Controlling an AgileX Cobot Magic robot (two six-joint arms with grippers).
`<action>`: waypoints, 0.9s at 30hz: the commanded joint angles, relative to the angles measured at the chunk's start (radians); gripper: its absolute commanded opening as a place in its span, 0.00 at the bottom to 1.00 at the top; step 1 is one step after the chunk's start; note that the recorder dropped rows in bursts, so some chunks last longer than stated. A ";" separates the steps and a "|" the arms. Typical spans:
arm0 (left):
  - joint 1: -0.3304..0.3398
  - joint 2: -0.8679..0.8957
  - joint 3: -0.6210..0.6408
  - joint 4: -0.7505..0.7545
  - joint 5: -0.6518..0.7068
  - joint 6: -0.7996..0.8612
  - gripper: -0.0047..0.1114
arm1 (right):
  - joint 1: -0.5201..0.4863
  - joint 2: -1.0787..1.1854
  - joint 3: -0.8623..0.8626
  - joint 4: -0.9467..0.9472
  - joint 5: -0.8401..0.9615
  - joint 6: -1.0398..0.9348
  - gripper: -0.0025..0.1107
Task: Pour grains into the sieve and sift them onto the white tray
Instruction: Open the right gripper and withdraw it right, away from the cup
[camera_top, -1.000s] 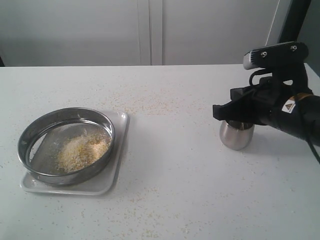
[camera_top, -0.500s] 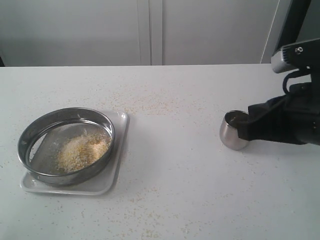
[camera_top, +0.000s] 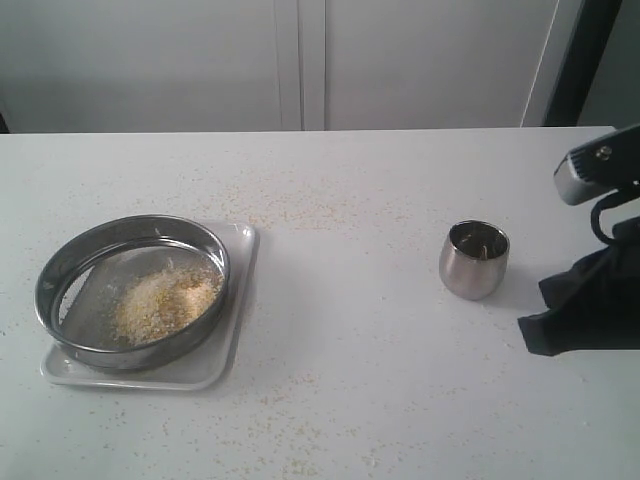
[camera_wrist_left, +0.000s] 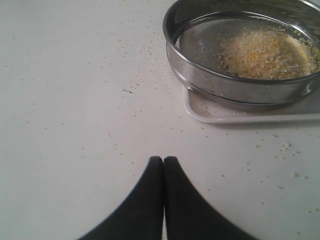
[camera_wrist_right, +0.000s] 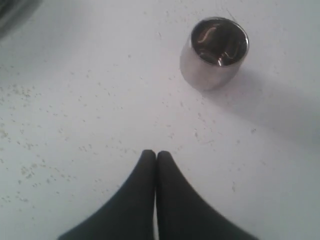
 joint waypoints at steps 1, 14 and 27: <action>0.001 -0.005 0.006 -0.009 0.013 -0.002 0.04 | -0.004 -0.023 -0.009 -0.155 0.058 0.105 0.02; 0.001 -0.005 0.006 -0.009 0.013 -0.002 0.04 | -0.004 -0.081 -0.007 -0.231 0.063 0.106 0.02; 0.001 -0.005 0.006 -0.009 0.013 -0.002 0.04 | -0.004 -0.161 -0.006 -0.226 0.064 0.106 0.02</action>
